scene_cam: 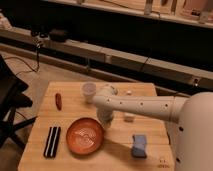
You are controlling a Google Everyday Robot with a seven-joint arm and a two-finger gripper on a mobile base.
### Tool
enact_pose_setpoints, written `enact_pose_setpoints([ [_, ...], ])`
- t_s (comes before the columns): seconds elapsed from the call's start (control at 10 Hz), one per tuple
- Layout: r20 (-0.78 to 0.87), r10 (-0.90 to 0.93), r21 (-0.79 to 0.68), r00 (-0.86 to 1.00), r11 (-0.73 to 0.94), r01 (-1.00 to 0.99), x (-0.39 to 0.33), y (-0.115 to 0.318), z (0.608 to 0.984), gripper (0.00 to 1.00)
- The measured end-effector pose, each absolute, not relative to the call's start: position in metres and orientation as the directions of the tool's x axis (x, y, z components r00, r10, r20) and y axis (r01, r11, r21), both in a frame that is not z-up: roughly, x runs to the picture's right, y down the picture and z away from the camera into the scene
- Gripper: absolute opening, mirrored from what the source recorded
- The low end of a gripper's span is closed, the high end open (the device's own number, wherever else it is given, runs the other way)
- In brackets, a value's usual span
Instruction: Push the ceramic bowl across the table
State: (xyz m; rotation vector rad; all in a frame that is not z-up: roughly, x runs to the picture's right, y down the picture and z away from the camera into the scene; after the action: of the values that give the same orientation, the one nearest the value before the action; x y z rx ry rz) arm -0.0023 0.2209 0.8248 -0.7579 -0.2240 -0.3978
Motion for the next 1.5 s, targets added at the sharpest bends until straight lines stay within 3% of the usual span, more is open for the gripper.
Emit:
enact_pose_setpoints([
  [1.5, 0.513, -0.301, -0.59, 0.804, 0.557, 0.585, -0.067, 0.265, 0.785, 0.05],
])
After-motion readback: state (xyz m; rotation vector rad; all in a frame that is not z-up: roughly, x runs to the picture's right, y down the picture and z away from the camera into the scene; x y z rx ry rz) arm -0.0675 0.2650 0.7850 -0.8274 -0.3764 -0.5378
